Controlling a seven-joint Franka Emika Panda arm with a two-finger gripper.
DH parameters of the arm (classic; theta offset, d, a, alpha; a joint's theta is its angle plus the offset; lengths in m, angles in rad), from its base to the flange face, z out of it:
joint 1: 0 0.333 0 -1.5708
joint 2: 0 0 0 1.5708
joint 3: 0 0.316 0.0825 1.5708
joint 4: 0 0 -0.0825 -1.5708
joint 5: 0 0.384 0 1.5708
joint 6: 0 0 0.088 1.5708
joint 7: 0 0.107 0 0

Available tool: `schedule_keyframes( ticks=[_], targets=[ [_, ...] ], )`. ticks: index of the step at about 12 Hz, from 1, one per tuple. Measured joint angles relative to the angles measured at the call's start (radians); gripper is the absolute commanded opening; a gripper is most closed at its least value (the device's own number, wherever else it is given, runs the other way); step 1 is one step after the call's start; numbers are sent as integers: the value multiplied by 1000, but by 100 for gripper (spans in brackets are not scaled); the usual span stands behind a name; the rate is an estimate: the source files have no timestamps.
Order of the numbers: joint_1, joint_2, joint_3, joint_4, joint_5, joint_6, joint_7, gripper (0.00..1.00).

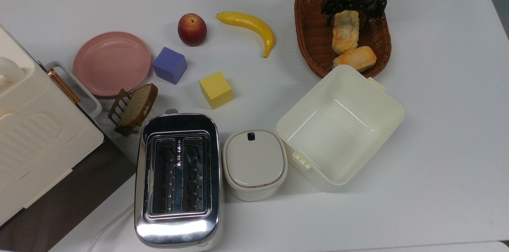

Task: Put the bread on the table
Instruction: 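Lower the gripper onto the long roll and close on it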

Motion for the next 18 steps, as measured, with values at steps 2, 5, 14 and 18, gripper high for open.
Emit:
schedule_keyframes(
  ticks=[2, 5, 14, 18],
  targets=[
    [3, 34, 2, 0, -19, 23, 14, 100],
    [4, 44, 3, 3, -21, 35, 14, 100],
    [9, 58, 4, 5, -34, 36, 51, 14],
    [9, 56, 4, 6, -49, 36, 62, 15]
  ],
)
